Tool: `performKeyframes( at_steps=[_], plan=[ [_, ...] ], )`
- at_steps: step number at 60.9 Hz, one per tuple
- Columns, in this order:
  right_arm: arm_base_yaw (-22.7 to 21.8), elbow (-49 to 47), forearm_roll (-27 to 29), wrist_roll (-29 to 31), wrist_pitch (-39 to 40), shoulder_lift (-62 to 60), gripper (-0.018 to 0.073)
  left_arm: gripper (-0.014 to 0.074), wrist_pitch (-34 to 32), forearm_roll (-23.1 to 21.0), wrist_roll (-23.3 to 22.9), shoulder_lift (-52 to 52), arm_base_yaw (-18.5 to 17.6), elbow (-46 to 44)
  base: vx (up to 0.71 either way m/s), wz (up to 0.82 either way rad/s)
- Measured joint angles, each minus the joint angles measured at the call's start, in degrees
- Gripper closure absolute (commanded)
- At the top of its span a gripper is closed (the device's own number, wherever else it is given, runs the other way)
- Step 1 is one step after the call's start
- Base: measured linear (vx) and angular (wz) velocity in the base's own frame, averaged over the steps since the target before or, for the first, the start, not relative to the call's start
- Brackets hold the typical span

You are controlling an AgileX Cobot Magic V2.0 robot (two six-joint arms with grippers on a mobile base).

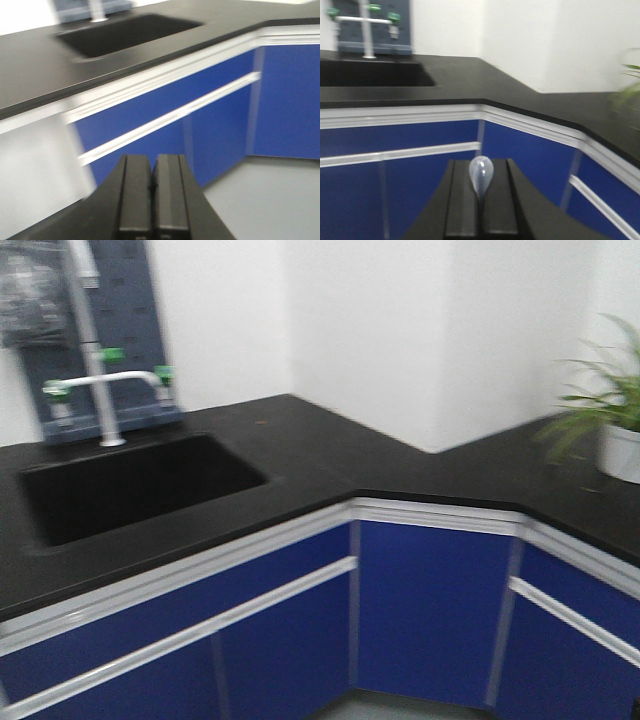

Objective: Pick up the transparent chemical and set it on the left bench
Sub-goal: 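Drive the base to the bench with white bins, holding the pipette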

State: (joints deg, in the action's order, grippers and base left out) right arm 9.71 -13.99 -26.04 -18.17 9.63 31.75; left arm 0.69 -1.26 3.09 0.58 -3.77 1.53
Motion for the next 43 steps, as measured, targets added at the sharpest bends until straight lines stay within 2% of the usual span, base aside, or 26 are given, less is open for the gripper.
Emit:
performKeyframes(
  at_steps=[28,43],
  plan=[
    [0.0,0.0,0.0,0.0,0.0,0.0,0.0562,0.0600,0.0,0.0,0.0,0.0,0.0,0.0,0.03,0.93],
    [0.0,0.0,0.0,0.0,0.0,0.0,0.0562,0.0600,0.0,0.0,0.0,0.0,0.0,0.0,0.12,0.76]
  ],
)
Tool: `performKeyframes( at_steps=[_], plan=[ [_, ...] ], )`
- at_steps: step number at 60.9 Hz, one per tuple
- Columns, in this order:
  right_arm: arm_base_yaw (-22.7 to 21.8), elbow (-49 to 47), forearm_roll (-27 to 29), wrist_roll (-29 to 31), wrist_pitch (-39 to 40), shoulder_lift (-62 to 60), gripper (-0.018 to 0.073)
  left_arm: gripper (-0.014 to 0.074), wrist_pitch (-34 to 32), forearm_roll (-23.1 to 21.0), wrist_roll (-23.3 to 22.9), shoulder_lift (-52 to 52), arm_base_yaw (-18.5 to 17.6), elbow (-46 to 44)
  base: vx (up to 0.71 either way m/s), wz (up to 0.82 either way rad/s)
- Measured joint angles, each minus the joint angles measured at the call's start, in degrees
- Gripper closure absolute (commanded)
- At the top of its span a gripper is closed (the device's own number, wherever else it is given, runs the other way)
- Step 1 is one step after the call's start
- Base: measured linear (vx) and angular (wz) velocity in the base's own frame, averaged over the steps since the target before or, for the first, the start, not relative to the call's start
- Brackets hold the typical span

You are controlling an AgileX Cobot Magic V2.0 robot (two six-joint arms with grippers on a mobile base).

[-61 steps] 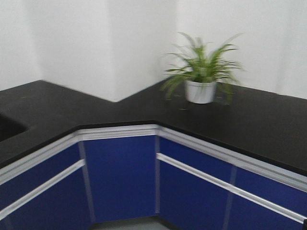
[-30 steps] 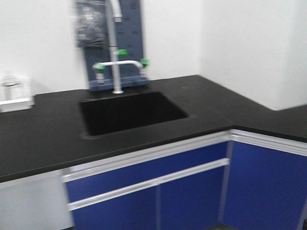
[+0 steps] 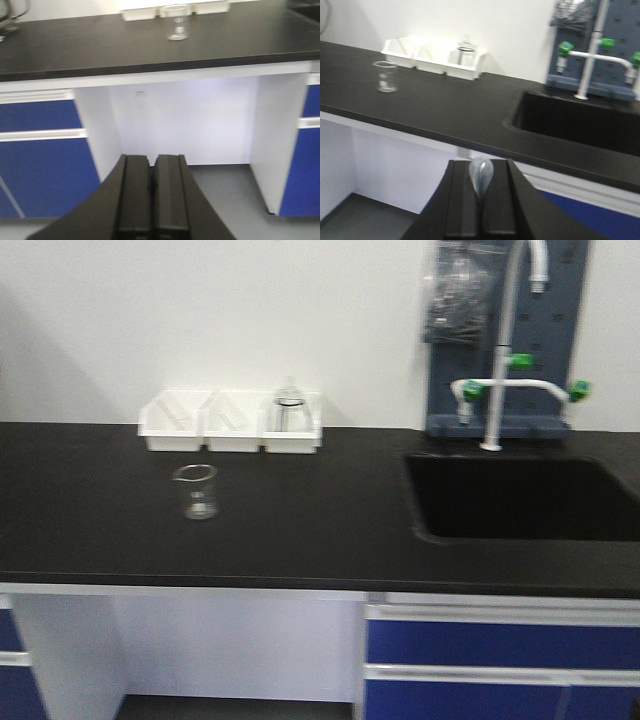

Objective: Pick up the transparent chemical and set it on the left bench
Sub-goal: 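Drive the base to the bench with white bins, holding the pipette, then move the held pipette over the empty glass beaker on this bench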

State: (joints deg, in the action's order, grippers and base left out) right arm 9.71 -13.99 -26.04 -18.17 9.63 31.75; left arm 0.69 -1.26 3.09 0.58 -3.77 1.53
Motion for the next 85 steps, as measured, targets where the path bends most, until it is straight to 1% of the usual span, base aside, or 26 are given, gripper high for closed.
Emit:
performKeyframes(
  at_steps=[16,33,85],
  plan=[
    [0.0,0.0,0.0,0.0,0.0,0.0,0.0562,0.0600,0.0,0.0,0.0,0.0,0.0,0.0,0.19,0.51],
    [0.0,0.0,0.0,0.0,0.0,0.0,0.0562,0.0600,0.0,0.0,0.0,0.0,0.0,0.0,0.26,0.26],
    [0.0,0.0,0.0,0.0,0.0,0.0,0.0562,0.0600,0.0,0.0,0.0,0.0,0.0,0.0,0.34,0.03]
  ],
)
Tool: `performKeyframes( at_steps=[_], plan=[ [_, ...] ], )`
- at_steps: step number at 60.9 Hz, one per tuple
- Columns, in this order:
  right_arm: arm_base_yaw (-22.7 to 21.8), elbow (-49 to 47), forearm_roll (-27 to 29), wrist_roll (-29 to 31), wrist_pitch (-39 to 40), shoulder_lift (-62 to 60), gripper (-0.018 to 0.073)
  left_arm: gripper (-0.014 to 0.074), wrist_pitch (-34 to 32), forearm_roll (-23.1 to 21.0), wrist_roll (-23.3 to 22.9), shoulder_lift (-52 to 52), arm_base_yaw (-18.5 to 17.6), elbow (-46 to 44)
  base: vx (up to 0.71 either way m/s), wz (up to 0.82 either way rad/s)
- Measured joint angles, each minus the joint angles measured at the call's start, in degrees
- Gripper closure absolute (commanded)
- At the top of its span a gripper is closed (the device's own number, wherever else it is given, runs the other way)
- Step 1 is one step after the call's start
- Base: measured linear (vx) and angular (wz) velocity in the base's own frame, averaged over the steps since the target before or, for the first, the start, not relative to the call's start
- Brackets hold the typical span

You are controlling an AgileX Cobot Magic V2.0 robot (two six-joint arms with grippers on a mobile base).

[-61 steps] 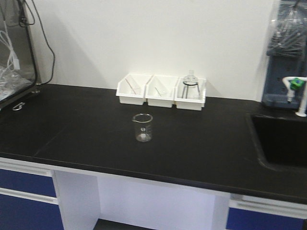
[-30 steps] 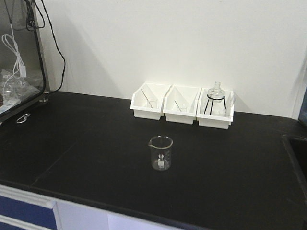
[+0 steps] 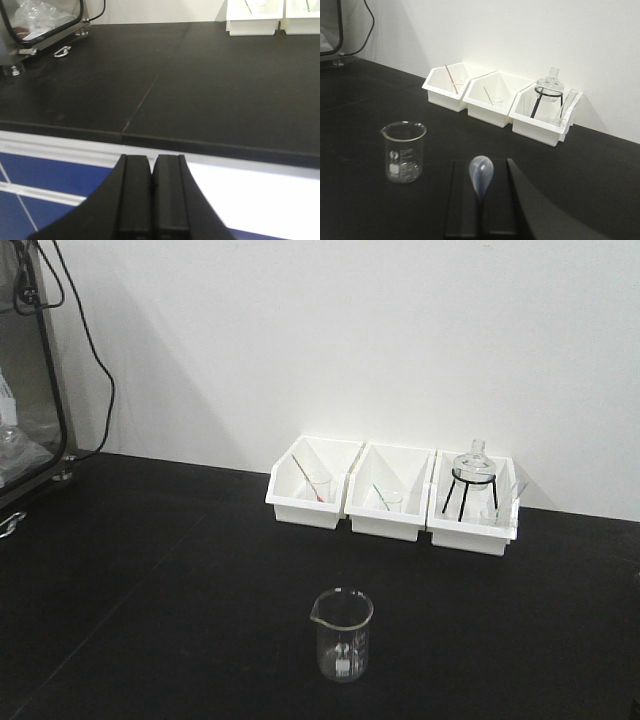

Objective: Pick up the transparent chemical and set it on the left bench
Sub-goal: 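Move the held pipette over the empty glass beaker on this bench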

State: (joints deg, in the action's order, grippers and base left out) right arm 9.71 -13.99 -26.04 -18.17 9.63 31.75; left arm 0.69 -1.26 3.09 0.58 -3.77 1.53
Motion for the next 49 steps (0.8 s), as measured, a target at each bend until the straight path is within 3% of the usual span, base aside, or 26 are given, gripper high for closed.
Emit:
performKeyframes(
  at_steps=[49],
  plan=[
    [0.0,0.0,0.0,0.0,0.5,0.0,0.0562,0.0600,0.0,0.0,0.0,0.0,0.0,0.0,0.17,-0.02]
  ],
)
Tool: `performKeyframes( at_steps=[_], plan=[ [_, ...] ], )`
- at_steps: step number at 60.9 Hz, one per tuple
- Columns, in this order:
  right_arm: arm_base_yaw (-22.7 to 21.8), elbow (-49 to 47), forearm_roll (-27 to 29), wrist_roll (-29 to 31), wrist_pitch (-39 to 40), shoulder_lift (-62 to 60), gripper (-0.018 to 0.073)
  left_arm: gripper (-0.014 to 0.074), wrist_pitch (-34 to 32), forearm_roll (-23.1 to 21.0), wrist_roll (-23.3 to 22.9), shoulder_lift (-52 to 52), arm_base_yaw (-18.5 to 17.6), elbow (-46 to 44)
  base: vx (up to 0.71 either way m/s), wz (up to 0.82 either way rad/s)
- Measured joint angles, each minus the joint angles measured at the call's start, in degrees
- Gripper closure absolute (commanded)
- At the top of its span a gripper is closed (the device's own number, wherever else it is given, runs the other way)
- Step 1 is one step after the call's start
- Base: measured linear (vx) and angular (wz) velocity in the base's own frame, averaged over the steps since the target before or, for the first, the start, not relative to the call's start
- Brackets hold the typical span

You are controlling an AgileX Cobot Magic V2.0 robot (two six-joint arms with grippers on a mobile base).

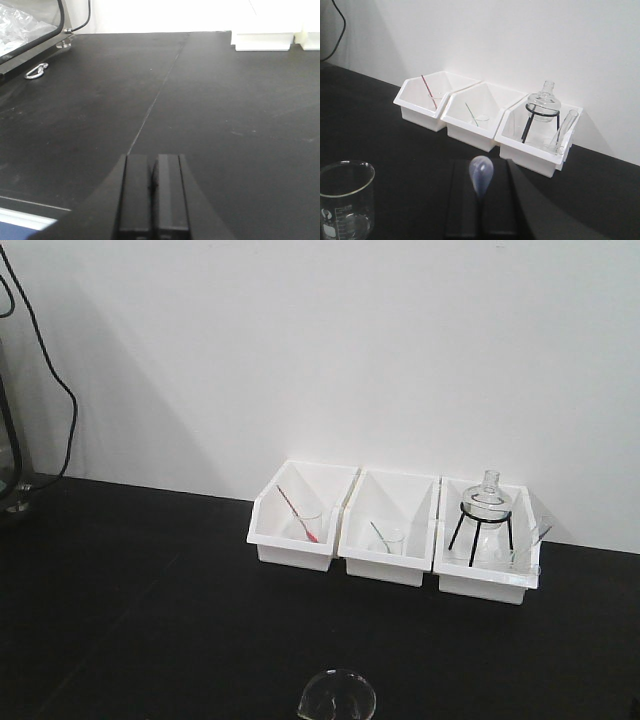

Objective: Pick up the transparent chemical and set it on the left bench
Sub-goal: 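Move the held pipette over the empty glass beaker on this bench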

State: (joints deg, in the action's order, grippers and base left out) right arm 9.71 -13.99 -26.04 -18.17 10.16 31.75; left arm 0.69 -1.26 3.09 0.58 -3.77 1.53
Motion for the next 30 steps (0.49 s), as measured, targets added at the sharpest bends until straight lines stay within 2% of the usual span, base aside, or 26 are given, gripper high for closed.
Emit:
performKeyframes(
  at_steps=[10,18,24,30],
  plan=[
    [0.0,-0.3,0.0,0.0,3.5,0.4,0.0562,0.0600,0.0,0.0,0.0,0.0,0.0,0.0,0.04,0.03],
    [0.5,-5.3,-0.1,-1.8,7.7,4.1,0.0562,0.0600,0.0,0.0,0.0,0.0,0.0,0.0,0.01,0.00],
    [2.7,-11.4,-0.1,-3.4,9.7,10.1,0.0562,0.0600,0.0,0.0,0.0,0.0,0.0,0.0,0.00,0.00],
    [6.8,-17.4,-0.6,-3.8,12.2,18.0,0.0562,0.0600,0.0,0.0,0.0,0.0,0.0,0.0,0.00,0.00]
  ],
)
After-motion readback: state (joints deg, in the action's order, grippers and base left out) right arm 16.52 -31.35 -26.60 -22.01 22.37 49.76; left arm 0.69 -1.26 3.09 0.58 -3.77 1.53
